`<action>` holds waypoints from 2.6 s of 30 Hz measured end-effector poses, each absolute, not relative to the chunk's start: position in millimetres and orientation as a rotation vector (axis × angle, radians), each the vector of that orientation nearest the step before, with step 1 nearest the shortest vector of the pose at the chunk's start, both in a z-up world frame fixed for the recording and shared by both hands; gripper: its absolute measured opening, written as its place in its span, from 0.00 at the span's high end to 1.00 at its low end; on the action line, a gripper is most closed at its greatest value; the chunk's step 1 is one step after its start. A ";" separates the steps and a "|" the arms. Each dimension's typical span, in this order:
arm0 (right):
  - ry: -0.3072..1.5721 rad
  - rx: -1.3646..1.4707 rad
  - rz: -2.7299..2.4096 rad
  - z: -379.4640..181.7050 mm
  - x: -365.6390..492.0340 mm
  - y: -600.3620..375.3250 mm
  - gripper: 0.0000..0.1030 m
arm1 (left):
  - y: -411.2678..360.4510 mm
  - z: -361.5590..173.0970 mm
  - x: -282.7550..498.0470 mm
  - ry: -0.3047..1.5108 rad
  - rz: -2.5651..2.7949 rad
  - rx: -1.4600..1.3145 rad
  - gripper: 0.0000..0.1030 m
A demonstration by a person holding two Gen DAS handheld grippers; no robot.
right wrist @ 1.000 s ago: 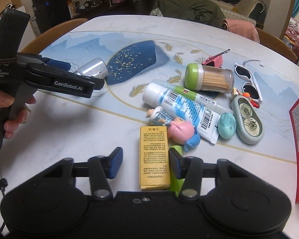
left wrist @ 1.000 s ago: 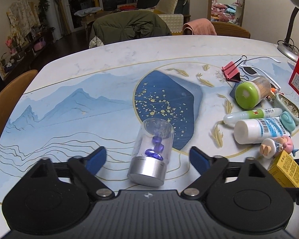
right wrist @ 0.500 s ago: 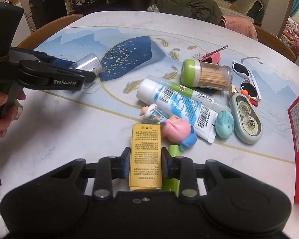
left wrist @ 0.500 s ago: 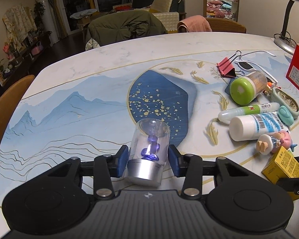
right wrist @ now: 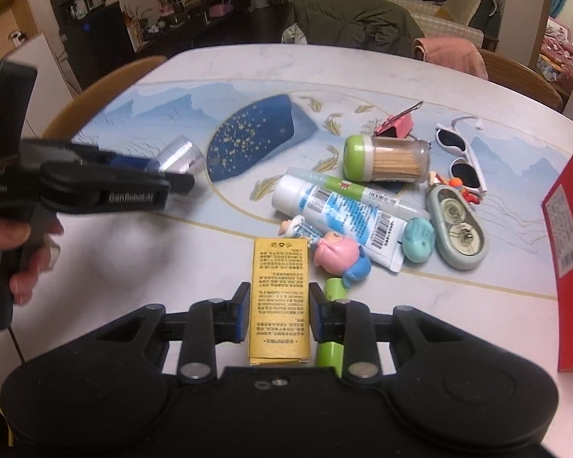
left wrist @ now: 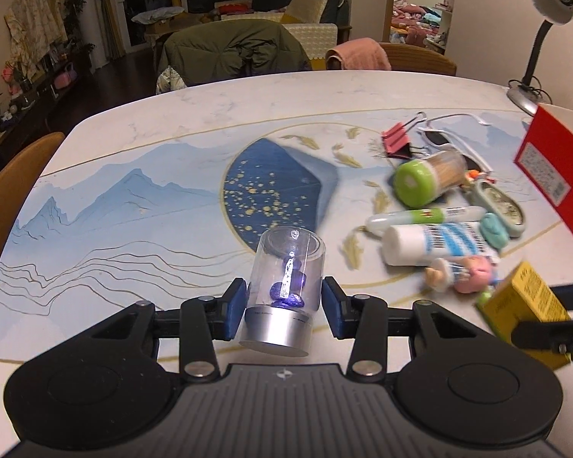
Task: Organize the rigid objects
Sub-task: 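Carry the vial and yellow carton with both grippers into the red shoebox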
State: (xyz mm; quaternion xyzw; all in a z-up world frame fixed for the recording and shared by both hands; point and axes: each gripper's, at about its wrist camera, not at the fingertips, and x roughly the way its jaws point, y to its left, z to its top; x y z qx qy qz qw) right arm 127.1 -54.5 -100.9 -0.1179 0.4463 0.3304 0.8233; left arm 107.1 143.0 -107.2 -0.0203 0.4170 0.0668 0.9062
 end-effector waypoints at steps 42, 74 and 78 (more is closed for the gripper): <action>0.831 -0.055 0.396 -20.4 274.9 -339.6 0.72 | -173.3 -14.6 250.7 0.796 -0.197 0.076 0.59; 1.092 -0.166 0.370 -120.5 361.2 -410.9 0.73 | -290.2 -116.8 397.8 1.100 -0.230 0.084 0.59; 1.128 -0.190 0.381 -123.4 362.5 -407.7 0.73 | -295.4 -125.8 404.7 1.137 -0.238 0.087 0.59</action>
